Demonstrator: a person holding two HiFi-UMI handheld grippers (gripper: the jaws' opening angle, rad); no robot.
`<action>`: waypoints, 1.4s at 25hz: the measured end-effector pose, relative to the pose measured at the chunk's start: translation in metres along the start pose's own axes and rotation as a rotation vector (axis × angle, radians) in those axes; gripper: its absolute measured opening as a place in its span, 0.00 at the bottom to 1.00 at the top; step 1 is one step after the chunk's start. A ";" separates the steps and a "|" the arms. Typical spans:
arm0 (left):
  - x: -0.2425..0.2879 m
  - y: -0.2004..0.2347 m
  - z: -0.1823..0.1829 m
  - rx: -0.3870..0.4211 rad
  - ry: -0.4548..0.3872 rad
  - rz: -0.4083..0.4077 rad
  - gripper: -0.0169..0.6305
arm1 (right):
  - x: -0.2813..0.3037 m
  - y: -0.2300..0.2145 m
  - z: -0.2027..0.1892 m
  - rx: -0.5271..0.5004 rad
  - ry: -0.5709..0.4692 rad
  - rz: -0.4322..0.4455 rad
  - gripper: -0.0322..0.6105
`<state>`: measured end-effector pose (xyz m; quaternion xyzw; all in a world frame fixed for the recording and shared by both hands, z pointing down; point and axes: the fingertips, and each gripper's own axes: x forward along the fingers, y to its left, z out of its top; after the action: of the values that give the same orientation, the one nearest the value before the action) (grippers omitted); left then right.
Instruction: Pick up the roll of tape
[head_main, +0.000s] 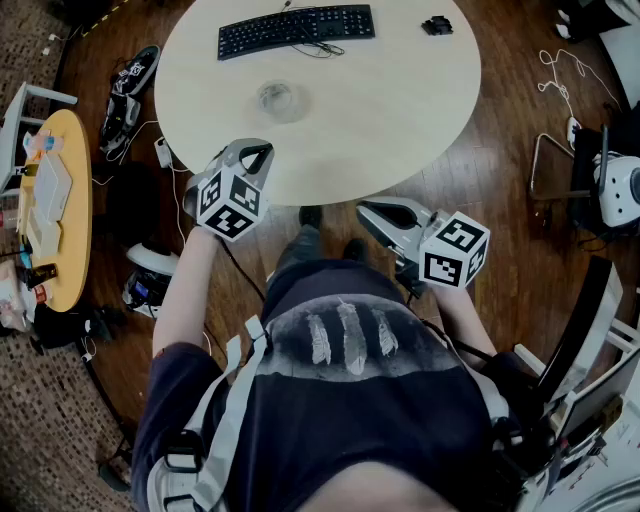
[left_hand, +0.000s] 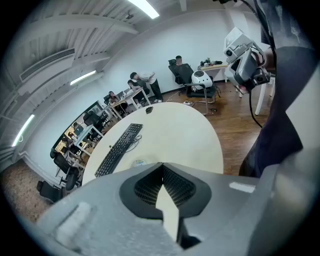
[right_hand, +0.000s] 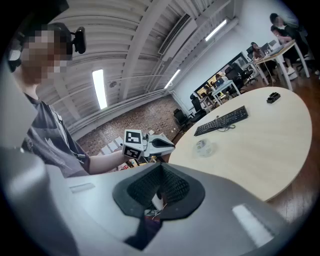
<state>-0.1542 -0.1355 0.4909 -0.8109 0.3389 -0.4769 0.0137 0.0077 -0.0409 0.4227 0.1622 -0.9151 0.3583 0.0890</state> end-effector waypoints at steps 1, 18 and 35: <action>0.005 0.008 -0.002 0.000 0.004 0.000 0.03 | 0.002 -0.007 0.006 0.003 -0.008 -0.014 0.06; 0.110 0.045 -0.042 0.262 0.130 -0.302 0.32 | 0.086 -0.038 0.046 0.015 0.039 -0.192 0.06; 0.168 0.021 -0.078 0.395 0.266 -0.404 0.25 | 0.098 -0.031 0.036 0.024 0.079 -0.230 0.06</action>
<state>-0.1733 -0.2230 0.6542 -0.7740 0.0704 -0.6285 0.0313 -0.0745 -0.1093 0.4434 0.2528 -0.8820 0.3626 0.1635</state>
